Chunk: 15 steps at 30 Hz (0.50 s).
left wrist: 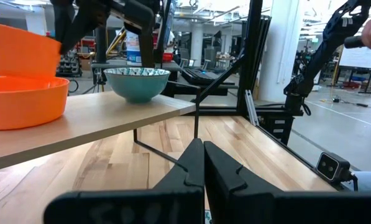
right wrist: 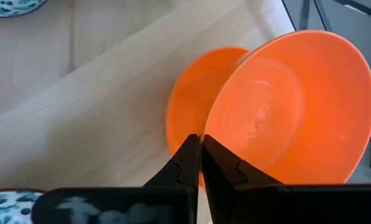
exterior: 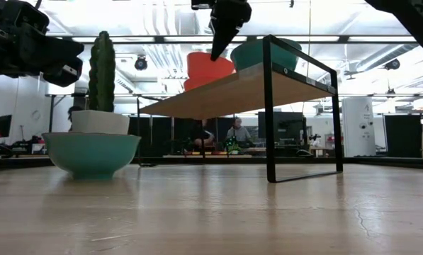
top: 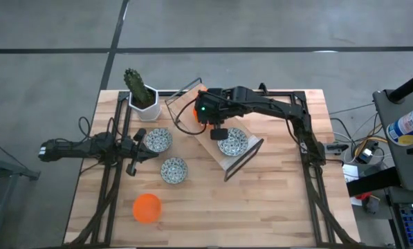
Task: Pick & Place Mini bowls
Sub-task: Stack the right orange bowl on top of the orange bowl on the shelf
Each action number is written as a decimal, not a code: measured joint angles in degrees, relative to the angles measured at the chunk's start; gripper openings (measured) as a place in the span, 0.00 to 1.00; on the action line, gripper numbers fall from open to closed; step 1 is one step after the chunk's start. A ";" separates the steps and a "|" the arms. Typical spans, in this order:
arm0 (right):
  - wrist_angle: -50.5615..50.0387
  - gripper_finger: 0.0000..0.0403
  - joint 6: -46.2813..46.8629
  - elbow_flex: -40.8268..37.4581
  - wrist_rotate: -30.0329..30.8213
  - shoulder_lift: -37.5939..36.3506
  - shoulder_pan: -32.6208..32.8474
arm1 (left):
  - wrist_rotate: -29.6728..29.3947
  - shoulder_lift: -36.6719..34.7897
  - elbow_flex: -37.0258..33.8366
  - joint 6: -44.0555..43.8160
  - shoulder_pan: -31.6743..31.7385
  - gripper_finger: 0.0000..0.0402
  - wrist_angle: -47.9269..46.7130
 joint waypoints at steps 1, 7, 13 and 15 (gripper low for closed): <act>0.00 0.02 -0.19 0.00 0.03 0.00 0.00 | 0.00 0.00 0.00 -0.01 0.00 0.00 0.00; 0.04 0.02 -1.58 -0.28 0.05 0.24 -0.04 | 0.00 0.00 -0.01 -0.01 0.01 0.00 0.00; -0.65 0.02 -2.24 -0.61 0.09 1.04 0.04 | 0.00 0.00 0.00 -0.02 0.01 0.00 0.00; -0.69 0.02 -2.67 -0.59 1.26 1.29 0.11 | 0.00 -0.01 0.00 0.00 0.01 0.00 0.00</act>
